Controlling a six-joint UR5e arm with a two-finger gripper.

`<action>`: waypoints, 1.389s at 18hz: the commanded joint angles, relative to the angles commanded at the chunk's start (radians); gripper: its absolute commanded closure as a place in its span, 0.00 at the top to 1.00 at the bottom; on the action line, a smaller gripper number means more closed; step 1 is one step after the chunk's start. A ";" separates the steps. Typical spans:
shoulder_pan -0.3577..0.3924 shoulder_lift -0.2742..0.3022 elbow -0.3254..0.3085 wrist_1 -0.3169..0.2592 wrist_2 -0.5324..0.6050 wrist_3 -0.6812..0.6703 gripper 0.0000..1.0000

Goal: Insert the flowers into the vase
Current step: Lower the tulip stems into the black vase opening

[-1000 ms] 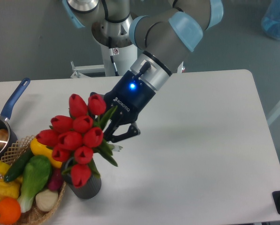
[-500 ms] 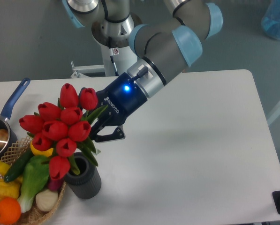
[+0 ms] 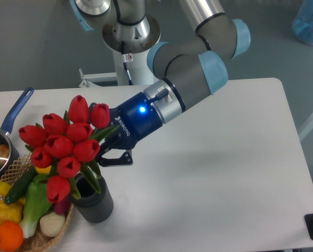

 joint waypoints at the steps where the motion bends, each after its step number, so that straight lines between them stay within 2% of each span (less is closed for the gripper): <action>1: -0.011 -0.003 0.000 0.000 0.002 0.000 0.00; 25: -0.040 -0.066 -0.008 0.003 0.032 0.030 0.00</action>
